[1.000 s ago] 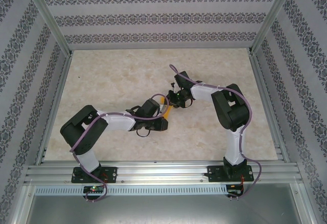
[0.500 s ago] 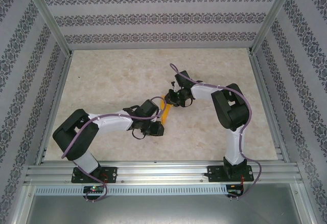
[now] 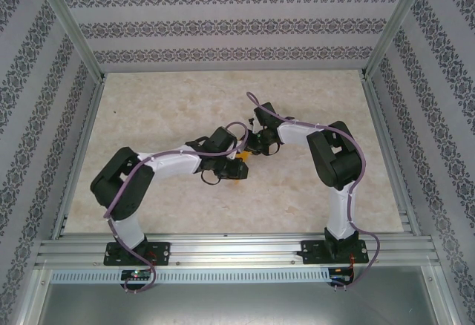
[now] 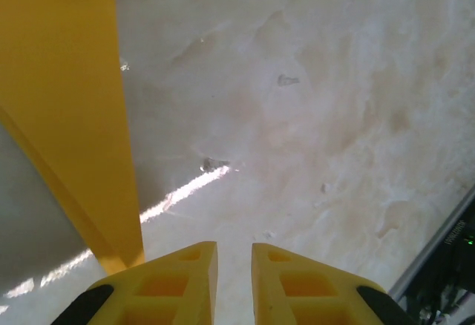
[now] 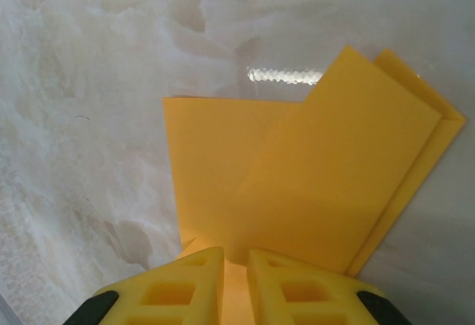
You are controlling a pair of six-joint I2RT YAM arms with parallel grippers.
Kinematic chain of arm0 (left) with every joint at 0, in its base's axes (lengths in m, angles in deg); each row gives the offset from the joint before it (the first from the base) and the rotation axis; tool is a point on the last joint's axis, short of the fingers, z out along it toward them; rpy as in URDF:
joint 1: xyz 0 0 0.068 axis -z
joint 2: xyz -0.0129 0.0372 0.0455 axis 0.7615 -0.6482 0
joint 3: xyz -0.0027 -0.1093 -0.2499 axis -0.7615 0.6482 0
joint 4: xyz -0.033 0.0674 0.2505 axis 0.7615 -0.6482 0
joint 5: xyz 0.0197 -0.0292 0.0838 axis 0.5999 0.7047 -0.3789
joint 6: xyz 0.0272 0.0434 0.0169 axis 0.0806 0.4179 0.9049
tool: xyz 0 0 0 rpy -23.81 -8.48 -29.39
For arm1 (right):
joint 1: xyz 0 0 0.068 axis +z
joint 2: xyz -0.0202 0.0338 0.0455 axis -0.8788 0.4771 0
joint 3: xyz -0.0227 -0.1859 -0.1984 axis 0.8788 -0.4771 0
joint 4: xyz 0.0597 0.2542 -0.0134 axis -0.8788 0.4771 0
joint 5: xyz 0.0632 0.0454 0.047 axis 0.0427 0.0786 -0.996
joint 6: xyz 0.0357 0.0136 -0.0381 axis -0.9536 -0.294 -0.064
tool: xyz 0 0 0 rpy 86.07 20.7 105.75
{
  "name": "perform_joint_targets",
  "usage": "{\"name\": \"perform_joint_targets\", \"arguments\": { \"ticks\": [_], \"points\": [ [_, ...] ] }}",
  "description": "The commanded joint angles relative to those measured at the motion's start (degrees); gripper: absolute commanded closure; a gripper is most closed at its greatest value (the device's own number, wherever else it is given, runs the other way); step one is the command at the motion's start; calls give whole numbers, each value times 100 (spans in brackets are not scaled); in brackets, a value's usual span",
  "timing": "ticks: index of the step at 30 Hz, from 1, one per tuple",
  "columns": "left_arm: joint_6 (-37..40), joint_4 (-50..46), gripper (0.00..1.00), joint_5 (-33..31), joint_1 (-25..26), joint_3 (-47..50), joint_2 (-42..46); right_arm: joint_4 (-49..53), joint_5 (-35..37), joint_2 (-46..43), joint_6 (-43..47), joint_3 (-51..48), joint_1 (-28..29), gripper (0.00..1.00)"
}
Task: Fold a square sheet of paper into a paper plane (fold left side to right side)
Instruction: Fold the wing for the fifth time at the center of the table, then turn over the paper plane at the center of the table.
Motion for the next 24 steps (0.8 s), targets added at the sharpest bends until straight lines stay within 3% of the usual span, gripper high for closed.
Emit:
{"name": "perform_joint_targets", "arguments": {
  "ticks": [1,17,24],
  "points": [
    [300,-22,79,-74,-95,-139,-219,91,688,315,127,-38,-99,81],
    [-375,915,80,55,-95,1574,125,88,671,327,175,-29,-117,81],
    [-233,426,79,19,-153,1198,915,178,693,-70,344,146,-125,78]
  ]
}}
